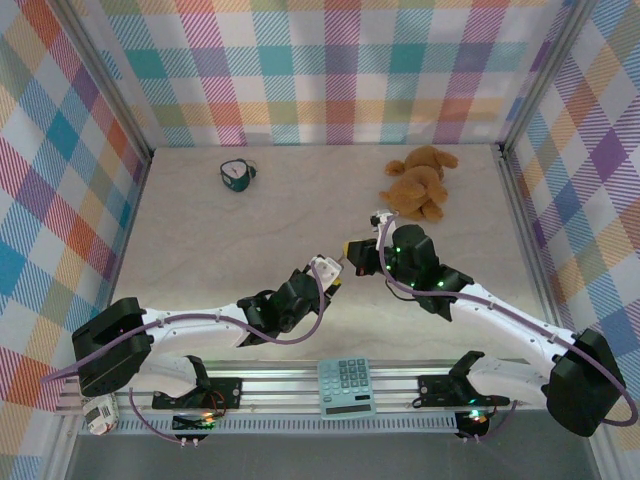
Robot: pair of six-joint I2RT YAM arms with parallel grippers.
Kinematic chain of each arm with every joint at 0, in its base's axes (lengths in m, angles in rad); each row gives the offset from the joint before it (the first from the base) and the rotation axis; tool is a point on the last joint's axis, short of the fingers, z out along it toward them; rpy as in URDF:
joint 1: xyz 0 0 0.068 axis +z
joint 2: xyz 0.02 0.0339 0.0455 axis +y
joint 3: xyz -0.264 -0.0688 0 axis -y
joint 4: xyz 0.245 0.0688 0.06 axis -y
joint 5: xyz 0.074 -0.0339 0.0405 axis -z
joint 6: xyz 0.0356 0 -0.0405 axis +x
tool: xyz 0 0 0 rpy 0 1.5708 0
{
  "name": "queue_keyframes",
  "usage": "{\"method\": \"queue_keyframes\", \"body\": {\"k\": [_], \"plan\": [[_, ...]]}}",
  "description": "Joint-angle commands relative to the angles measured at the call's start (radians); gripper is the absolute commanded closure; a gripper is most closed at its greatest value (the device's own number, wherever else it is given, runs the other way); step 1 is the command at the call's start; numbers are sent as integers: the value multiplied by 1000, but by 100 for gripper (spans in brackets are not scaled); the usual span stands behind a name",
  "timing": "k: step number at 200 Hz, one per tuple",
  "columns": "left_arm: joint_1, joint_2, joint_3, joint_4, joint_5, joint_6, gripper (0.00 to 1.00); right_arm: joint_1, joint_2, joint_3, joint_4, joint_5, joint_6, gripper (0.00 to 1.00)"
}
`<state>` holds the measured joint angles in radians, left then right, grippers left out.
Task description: Unlock with the key
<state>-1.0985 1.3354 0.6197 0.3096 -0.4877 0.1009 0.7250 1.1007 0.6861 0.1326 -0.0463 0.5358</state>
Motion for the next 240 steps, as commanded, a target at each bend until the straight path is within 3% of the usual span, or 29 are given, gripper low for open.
{"method": "queue_keyframes", "body": {"k": [1,119,240], "plan": [[-11,-17,35,11,3,-6,74,11,13,-4,47,-11,10,100],[-12,-60,58,5,-15,-44,78,58,46,-19,47,29,-56,100],[-6,-108,124,-9,-41,-59,80,90,97,-19,23,-55,-126,100]]}}
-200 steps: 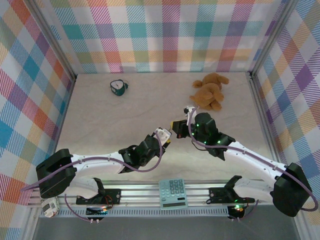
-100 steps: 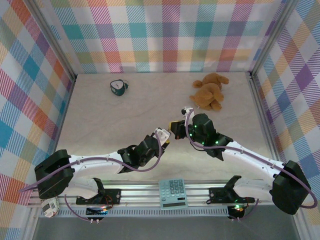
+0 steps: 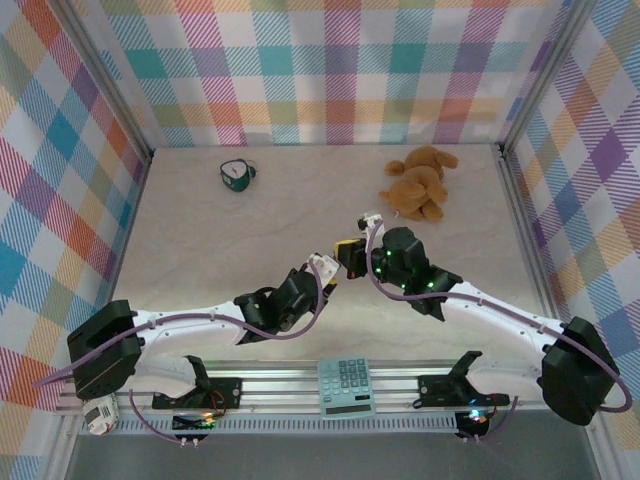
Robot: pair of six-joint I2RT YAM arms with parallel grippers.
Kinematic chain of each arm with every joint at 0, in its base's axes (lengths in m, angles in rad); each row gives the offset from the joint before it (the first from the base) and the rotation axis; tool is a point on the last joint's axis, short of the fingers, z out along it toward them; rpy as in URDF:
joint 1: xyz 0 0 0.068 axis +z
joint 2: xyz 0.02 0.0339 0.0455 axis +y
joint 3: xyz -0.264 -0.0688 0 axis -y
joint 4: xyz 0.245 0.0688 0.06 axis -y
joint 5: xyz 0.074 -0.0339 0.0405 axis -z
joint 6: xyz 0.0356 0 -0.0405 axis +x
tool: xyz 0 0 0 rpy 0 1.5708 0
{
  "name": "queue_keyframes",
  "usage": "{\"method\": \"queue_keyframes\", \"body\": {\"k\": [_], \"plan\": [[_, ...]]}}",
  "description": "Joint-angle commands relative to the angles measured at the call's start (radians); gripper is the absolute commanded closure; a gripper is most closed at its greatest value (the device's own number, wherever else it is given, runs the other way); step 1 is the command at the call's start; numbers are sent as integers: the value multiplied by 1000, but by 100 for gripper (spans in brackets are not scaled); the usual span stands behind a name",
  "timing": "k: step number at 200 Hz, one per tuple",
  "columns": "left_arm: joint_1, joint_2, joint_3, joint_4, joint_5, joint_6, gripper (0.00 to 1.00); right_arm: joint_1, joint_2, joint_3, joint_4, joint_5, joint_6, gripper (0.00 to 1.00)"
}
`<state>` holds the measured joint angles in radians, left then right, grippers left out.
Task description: Unlock with the key
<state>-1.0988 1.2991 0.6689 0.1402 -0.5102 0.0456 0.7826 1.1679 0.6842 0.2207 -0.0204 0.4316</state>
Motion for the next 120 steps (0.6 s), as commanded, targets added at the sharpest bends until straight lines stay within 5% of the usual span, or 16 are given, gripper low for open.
{"method": "queue_keyframes", "body": {"k": [1,120], "plan": [[-6,-73,75,160,-19,-4,80,33,30,-18,-64,-81,-22,100],[11,-120,43,256,11,-3,81,39,55,-19,-94,-153,-8,100]]}}
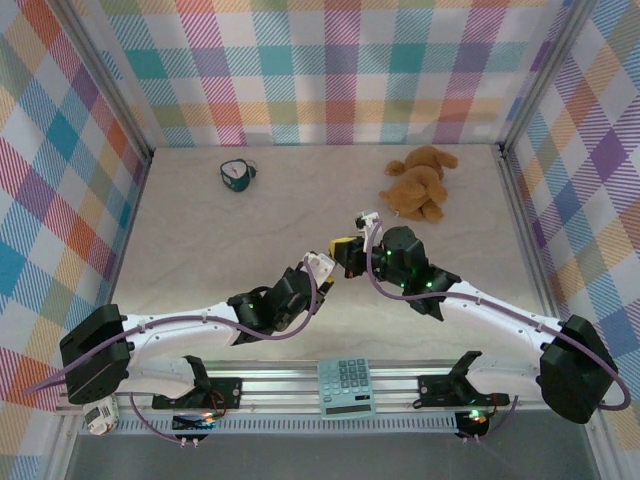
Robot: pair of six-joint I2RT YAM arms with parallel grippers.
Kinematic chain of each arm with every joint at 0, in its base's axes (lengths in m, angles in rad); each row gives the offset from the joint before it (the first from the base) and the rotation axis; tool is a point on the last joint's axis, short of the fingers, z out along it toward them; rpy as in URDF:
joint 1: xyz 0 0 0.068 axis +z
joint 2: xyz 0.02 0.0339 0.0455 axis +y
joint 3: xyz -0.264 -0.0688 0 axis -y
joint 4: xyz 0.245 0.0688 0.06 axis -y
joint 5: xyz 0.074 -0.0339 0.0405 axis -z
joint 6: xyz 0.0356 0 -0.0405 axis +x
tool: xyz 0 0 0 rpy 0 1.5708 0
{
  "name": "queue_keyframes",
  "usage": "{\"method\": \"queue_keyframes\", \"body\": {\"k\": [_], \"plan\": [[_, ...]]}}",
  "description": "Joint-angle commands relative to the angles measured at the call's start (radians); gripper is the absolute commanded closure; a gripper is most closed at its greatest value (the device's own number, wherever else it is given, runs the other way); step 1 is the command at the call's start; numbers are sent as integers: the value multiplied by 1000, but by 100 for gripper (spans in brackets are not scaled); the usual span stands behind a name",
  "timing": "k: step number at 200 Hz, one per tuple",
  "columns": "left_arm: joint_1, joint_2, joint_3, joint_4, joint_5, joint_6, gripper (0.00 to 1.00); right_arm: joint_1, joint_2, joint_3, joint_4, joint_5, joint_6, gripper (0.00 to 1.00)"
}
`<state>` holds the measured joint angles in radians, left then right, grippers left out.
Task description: Unlock with the key
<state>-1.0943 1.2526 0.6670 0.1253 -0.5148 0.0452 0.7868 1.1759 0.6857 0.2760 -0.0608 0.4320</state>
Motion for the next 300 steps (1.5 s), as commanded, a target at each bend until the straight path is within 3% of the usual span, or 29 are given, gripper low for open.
{"method": "queue_keyframes", "body": {"k": [1,111,227,255,300], "plan": [[7,-74,45,271,16,-3,81,34,48,-21,-150,-112,-8,100],[68,-137,1,329,106,-43,81,48,77,-32,-169,-172,-24,100],[99,-150,14,375,120,-41,82,69,111,-38,-184,-199,-9,100],[101,-117,26,307,135,-24,83,69,85,-12,-246,-151,-26,100],[101,-79,-13,163,138,-26,84,22,-17,65,-375,-72,-56,87]]}}
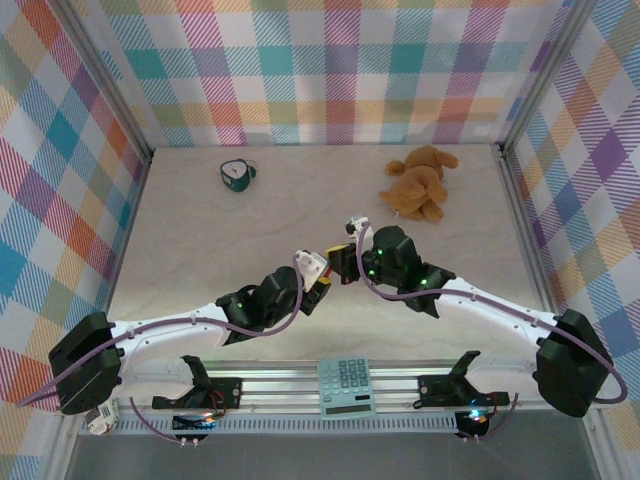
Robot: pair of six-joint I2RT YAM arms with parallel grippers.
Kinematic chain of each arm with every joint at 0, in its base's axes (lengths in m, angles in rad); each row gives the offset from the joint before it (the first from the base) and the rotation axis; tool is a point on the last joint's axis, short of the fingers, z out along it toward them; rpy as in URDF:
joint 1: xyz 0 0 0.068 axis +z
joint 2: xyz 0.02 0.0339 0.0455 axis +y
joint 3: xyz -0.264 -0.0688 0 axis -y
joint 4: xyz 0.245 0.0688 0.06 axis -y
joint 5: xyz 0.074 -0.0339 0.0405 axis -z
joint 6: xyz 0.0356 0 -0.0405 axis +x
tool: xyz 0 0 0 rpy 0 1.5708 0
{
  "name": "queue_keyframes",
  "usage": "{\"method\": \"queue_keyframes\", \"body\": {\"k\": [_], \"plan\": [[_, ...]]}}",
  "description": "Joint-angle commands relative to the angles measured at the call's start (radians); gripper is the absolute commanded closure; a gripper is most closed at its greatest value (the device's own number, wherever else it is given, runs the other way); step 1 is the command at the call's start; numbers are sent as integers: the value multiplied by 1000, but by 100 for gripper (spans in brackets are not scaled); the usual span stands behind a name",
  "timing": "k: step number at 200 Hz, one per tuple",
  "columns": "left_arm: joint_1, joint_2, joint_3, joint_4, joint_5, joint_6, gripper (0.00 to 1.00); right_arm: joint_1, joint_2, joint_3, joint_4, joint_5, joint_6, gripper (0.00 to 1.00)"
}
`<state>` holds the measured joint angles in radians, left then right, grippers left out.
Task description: Unlock with the key
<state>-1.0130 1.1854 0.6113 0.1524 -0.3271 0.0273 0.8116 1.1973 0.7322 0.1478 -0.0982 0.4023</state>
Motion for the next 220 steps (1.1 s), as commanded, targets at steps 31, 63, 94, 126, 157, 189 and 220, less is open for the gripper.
{"method": "queue_keyframes", "body": {"k": [31,63,94,126,157,189,220], "plan": [[19,-12,19,66,-56,-6,84,-44,-92,58,-277,-33,-35,77],[18,1,19,41,-66,14,84,-55,-102,87,-272,-67,-34,69],[11,27,58,-1,-178,94,84,-83,-138,101,-315,-42,-58,63],[-14,112,135,7,-395,281,86,-211,-193,74,-345,-81,-53,59],[-81,253,139,210,-556,580,86,-339,-227,59,-364,-142,-59,55],[-165,371,85,526,-658,908,86,-422,-246,48,-347,-254,-38,53],[-231,446,42,747,-697,1127,85,-422,-208,17,-291,-361,-24,56]]}}
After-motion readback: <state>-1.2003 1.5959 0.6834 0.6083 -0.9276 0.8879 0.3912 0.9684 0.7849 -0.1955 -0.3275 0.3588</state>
